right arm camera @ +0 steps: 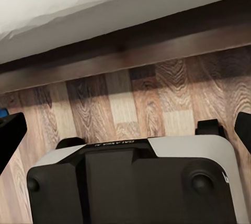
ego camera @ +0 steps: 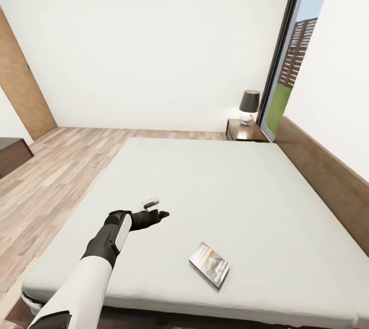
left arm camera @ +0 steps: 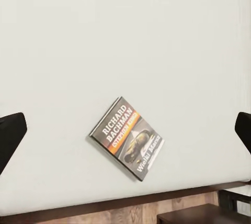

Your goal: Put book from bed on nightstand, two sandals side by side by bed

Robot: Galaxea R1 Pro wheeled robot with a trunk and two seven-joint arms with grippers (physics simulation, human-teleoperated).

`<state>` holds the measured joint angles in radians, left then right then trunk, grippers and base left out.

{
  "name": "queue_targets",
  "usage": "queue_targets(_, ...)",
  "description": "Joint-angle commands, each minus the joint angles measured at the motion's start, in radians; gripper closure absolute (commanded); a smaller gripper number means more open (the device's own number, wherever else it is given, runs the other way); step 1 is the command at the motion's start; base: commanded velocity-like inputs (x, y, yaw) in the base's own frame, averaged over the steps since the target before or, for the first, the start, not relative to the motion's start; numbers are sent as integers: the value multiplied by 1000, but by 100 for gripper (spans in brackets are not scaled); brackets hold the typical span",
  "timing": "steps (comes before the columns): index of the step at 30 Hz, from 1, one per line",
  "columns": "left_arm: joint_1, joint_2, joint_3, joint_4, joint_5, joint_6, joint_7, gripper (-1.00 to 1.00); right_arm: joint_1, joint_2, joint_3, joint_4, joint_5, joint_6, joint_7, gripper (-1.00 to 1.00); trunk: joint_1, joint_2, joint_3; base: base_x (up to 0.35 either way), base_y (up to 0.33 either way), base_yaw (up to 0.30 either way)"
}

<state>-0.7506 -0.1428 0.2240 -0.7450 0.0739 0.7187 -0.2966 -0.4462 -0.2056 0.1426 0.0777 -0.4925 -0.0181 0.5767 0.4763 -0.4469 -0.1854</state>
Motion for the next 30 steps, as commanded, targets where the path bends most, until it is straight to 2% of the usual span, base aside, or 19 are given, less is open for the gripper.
queue_targets(1,-1,-1,5,-1,7,8,1,-100,-2,0,8,4,-11,-2,6,-100,1,-2,-4,0,0,107)
queue_targets(13,-1,-1,5,-1,7,8,1,-100,-2,-1,8,4,-12,-2,7,-100,1,-2,-22,0,0,28)
queue_targets(30,-1,-1,5,0,7,10,-2,-100,-2,-1,8,4,-11,0,7,-100,1,-2,-48,0,0,-134)
